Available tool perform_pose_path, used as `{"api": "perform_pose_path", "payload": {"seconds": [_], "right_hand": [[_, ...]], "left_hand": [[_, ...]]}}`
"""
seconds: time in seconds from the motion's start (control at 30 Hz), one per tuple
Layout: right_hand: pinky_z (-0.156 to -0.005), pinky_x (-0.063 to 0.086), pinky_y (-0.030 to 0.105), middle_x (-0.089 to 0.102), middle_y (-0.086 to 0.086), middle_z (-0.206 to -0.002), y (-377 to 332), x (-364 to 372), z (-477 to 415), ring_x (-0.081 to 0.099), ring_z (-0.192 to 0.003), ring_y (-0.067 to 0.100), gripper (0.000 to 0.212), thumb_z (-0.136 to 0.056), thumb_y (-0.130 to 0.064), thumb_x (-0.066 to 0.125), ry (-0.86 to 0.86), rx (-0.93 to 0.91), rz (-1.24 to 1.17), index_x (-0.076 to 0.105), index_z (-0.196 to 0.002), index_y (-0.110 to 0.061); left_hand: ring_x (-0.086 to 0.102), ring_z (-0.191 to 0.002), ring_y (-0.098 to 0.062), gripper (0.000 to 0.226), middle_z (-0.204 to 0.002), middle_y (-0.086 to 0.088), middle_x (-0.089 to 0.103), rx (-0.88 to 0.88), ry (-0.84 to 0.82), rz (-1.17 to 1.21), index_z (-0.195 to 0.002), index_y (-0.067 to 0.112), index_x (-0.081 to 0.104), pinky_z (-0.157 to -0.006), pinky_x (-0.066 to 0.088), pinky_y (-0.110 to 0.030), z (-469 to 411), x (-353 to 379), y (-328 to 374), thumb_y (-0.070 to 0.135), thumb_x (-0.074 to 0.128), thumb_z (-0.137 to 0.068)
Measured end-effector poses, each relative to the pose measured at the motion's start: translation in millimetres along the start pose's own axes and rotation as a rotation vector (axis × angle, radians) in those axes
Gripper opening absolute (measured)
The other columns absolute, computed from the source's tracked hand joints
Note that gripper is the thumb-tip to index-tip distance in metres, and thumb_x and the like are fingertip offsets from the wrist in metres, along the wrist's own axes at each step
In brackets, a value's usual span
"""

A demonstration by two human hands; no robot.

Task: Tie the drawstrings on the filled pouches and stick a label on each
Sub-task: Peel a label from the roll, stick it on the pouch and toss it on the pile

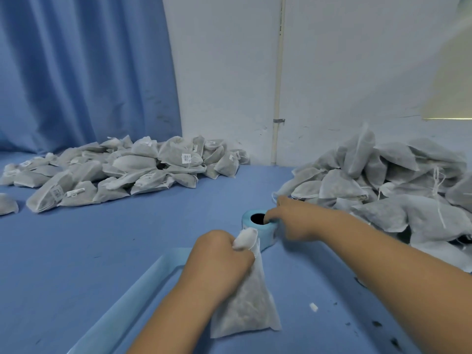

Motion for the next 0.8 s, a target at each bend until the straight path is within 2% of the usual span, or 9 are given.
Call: {"api": "perform_pose_path", "payload": {"seconds": [0.13,0.3,0.33,0.4,0.5,0.6,0.67,0.73,0.8], "right_hand": [[-0.086,0.046,0.036,0.040,0.004,-0.116,1,-8,-1,0.056,-0.103,0.029,0.034,-0.085,-0.010,0.052,0.054,-0.003,-0.014,0.061,-0.111,-0.031],[-0.081,0.043,0.033,0.039,0.004,-0.136,2,-3,14,0.053,-0.113,0.025,0.034,-0.087,-0.014,0.053,0.147,0.041,-0.036,0.054,-0.118,-0.028],[-0.081,0.043,0.032,0.041,0.001,-0.134,1,-4,19,0.053,-0.112,0.023,0.030,-0.087,-0.017,0.054,0.221,0.057,-0.068,0.051,-0.115,-0.027],[-0.075,0.044,0.032,0.048,-0.009,-0.106,-3,-3,32,0.055,-0.098,0.018,0.020,-0.084,-0.022,0.058,0.375,0.107,-0.231,0.049,-0.101,-0.027],[-0.061,0.039,0.027,0.053,-0.011,-0.080,-15,10,45,0.052,-0.074,0.012,0.017,-0.079,-0.030,0.064,0.446,0.205,-0.523,0.048,-0.080,-0.025],[-0.056,0.037,0.027,0.060,-0.005,-0.071,-25,25,50,0.052,-0.064,0.012,0.032,-0.077,-0.043,0.067,0.437,0.310,-0.701,0.046,-0.070,-0.020],[-0.056,0.036,0.029,0.058,-0.001,-0.063,-28,30,50,0.050,-0.058,0.017,0.041,-0.079,-0.045,0.066,0.410,0.362,-0.764,0.040,-0.062,-0.018],[-0.057,0.039,0.029,0.057,0.006,-0.060,-29,32,49,0.053,-0.057,0.020,0.044,-0.079,-0.042,0.068,0.373,0.402,-0.827,0.039,-0.057,-0.018],[-0.056,0.042,0.029,0.066,0.013,-0.067,-28,33,48,0.057,-0.055,0.021,0.039,-0.077,-0.039,0.071,0.347,0.439,-0.940,0.044,-0.057,-0.018]], "left_hand": [[0.025,-0.048,-0.015,0.035,-0.054,0.004,0.027,-0.051,0.017,-0.026,-0.059,0.018,0.030,-0.037,0.018,-0.022,-2,-14,-11,0.027,0.059,-0.079],[0.030,-0.047,-0.015,0.026,-0.054,0.003,0.033,-0.124,-0.129,-0.066,-0.061,0.018,0.046,-0.039,0.020,-0.022,0,-21,-23,0.032,0.060,-0.077],[0.031,-0.044,-0.014,0.026,-0.050,0.005,0.033,-0.132,-0.161,-0.063,-0.058,0.018,0.048,-0.038,0.021,-0.022,1,-21,-24,0.031,0.061,-0.076],[0.028,-0.034,-0.010,0.033,-0.039,0.008,0.030,-0.147,-0.213,-0.035,-0.047,0.020,0.046,-0.033,0.019,-0.018,3,-22,-24,0.027,0.064,-0.075],[0.029,-0.036,-0.011,0.030,-0.039,0.008,0.029,-0.155,-0.245,-0.021,-0.049,0.018,0.045,-0.034,0.020,-0.018,5,-23,-24,0.022,0.066,-0.071],[0.028,-0.038,-0.012,0.023,-0.042,0.008,0.029,-0.129,-0.268,-0.010,-0.057,0.017,0.050,-0.035,0.019,-0.019,7,-23,-22,0.022,0.066,-0.072],[0.027,-0.033,-0.009,0.025,-0.039,0.008,0.029,-0.111,-0.284,-0.004,-0.053,0.017,0.051,-0.033,0.019,-0.017,10,-22,-21,0.023,0.065,-0.073],[0.025,-0.029,-0.008,0.032,-0.035,0.008,0.027,-0.106,-0.286,0.003,-0.047,0.018,0.046,-0.031,0.018,-0.016,11,-21,-20,0.022,0.065,-0.073],[0.024,-0.030,-0.009,0.032,-0.035,0.008,0.026,-0.102,-0.280,-0.003,-0.048,0.017,0.044,-0.032,0.017,-0.017,11,-21,-20,0.021,0.064,-0.073]]}}
Point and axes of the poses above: each hand's wrist, its own z-axis away from the middle knuckle, its own x-axis out of the palm, y = z × x, the point moved 5 cm from there along -z, towards the middle knuckle
